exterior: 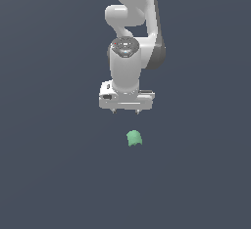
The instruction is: Pick up the object and move it to a goal position.
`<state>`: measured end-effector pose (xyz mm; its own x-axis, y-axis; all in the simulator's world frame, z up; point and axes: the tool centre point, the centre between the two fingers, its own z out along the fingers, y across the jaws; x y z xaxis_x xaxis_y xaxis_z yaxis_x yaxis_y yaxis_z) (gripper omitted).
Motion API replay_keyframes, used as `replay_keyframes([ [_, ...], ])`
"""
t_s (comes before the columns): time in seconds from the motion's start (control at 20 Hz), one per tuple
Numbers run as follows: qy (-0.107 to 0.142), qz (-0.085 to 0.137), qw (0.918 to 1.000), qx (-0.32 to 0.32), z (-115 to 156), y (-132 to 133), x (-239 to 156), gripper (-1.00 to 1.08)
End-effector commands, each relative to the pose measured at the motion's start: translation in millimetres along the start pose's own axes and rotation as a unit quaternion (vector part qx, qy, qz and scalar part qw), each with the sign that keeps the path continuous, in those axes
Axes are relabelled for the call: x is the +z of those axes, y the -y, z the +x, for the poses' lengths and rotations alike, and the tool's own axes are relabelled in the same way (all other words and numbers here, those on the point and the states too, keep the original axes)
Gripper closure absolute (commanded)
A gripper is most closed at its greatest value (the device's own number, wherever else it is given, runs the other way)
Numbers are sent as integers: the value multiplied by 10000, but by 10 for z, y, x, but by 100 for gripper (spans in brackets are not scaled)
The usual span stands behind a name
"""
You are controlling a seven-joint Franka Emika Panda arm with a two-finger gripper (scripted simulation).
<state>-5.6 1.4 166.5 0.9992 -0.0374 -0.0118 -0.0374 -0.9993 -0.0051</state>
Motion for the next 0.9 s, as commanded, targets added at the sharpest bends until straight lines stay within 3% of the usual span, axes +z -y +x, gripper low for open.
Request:
replay_keyframes([
  [0.0, 0, 0, 10000, 0, 0, 0, 0, -92],
  [0.4, 142, 63, 9999, -25, -54, 42, 52, -92],
  [0.85, 132, 54, 9999, -98, -11, 65, 91, -92],
])
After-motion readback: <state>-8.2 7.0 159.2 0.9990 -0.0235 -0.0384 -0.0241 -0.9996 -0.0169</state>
